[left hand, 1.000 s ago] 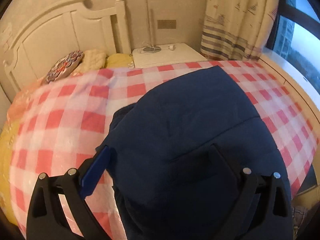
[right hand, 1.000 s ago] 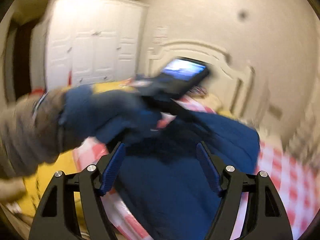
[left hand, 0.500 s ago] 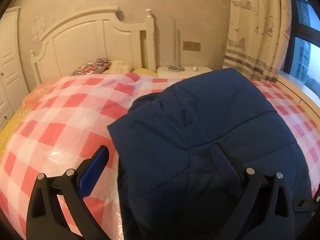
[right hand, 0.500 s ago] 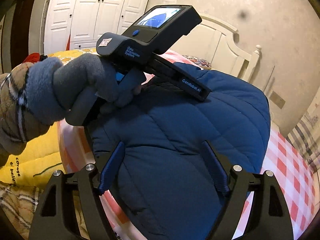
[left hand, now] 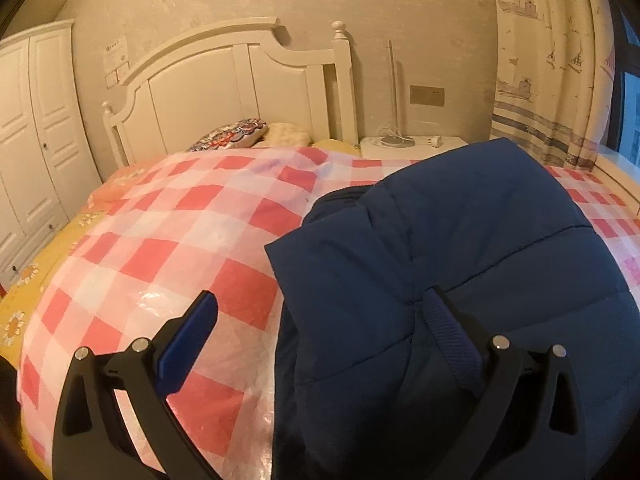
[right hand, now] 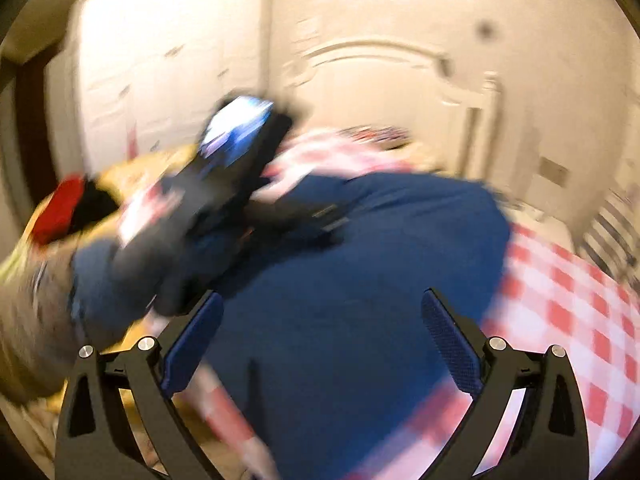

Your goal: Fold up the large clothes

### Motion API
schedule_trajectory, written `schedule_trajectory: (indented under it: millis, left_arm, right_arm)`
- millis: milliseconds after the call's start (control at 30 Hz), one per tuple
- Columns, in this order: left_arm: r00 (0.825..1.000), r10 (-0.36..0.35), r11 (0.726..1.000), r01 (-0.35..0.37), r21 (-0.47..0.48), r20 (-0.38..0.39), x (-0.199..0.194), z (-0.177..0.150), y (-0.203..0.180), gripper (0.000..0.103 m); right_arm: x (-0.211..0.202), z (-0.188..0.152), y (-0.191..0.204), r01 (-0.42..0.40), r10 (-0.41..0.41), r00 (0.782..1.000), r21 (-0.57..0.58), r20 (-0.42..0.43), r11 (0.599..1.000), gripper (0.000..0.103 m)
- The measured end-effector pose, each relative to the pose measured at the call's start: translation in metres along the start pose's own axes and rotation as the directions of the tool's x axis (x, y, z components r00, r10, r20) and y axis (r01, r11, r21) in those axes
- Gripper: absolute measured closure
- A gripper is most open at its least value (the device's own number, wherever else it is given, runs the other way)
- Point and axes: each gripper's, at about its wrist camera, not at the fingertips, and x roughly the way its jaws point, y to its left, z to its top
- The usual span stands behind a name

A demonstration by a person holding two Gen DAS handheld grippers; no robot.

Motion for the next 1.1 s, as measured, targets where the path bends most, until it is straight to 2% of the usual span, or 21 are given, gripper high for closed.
schedule_trajectory:
  millis: [67,133,200,333,367,433,467,500,567,667,833,967,1000,1033,1067,1100]
  left_arm:
    - [1.0,0.012,1.0,-0.012,0.004,0.006,-0.002,-0.001,-0.001,0.002]
    - [1.0,0.006,1.0,-0.006,-0.001,0.004,-0.002,0.0,0.0,0.002]
    - [1.0,-0.017,1.0,0.016,-0.019,-0.008,0.0,0.0,0.004,0.002]
    - [0.999,-0.033,0.999,0.032,-0.037,-0.015,0.002,-0.001,0.009,0.002]
    - [0.999,-0.035,0.999,0.034,-0.038,-0.016,0.003,-0.001,0.01,0.002]
    - [0.999,-0.04,0.998,0.039,-0.041,-0.018,0.004,-0.001,0.01,0.002]
    - [0.999,-0.039,0.998,0.038,-0.044,-0.019,0.005,0.0,0.011,0.002]
    - [0.999,-0.034,0.998,0.033,-0.061,-0.023,0.006,0.0,0.014,0.002]
    - [0.997,-0.053,0.995,0.048,-0.084,-0.051,0.012,0.0,0.019,0.002]
    - [0.991,-0.108,0.988,0.098,-0.118,-0.079,0.019,0.0,0.026,0.002]
    - [0.995,-0.07,0.994,0.064,-0.094,-0.069,0.016,-0.001,0.02,0.002]
    - [0.995,-0.068,0.994,0.062,-0.091,-0.069,0.016,0.0,0.019,0.002]
    - [0.995,-0.067,0.994,0.061,-0.091,-0.068,0.016,0.0,0.019,0.002]
    - [0.995,-0.067,0.994,0.061,-0.091,-0.067,0.016,0.0,0.019,0.002]
    - [0.996,-0.067,0.994,0.06,-0.091,-0.066,0.015,0.0,0.019,0.002]
    - [0.996,-0.067,0.994,0.061,-0.091,-0.066,0.015,-0.001,0.019,0.002]
  right_arm:
    - [0.007,0.024,-0.033,0.018,-0.02,1.0,0.081,0.018,0.997,0.007]
    - [0.023,0.048,-0.053,0.052,-0.054,0.998,0.113,0.012,0.992,0.008]
    - [0.046,0.074,-0.066,0.082,-0.082,0.997,0.107,-0.002,0.991,0.025]
    - [0.098,0.108,-0.084,0.129,-0.127,0.992,0.104,-0.023,0.986,0.032]
    - [0.108,0.106,-0.08,0.141,-0.137,0.99,0.097,-0.043,0.985,0.034]
    - [0.16,0.095,-0.084,0.152,-0.14,0.979,0.075,-0.146,0.985,0.035]
    - [0.198,0.078,-0.082,0.147,-0.132,0.953,0.034,-0.272,0.989,0.035]
    - [0.221,0.066,-0.08,0.13,-0.124,0.93,-0.005,-0.346,0.991,0.034]
    - [0.229,0.064,-0.081,0.118,-0.111,0.924,-0.004,-0.366,0.993,0.033]
    - [0.231,0.066,-0.075,0.131,-0.148,0.907,-0.069,-0.394,0.989,0.033]
    - [0.229,0.062,-0.075,0.139,-0.156,0.91,-0.072,-0.385,0.988,0.033]
    - [0.229,0.079,-0.07,0.158,-0.188,0.886,-0.105,-0.423,0.982,0.033]
    - [0.224,0.086,-0.068,0.161,-0.186,0.894,-0.095,-0.407,0.982,0.033]
    - [0.218,0.095,-0.065,0.145,-0.163,0.912,-0.076,-0.376,0.987,0.033]
    - [0.211,0.105,-0.06,0.107,-0.119,0.935,-0.052,-0.333,0.993,0.033]
    - [0.209,0.111,-0.053,0.076,-0.086,0.947,-0.046,-0.31,0.996,0.033]
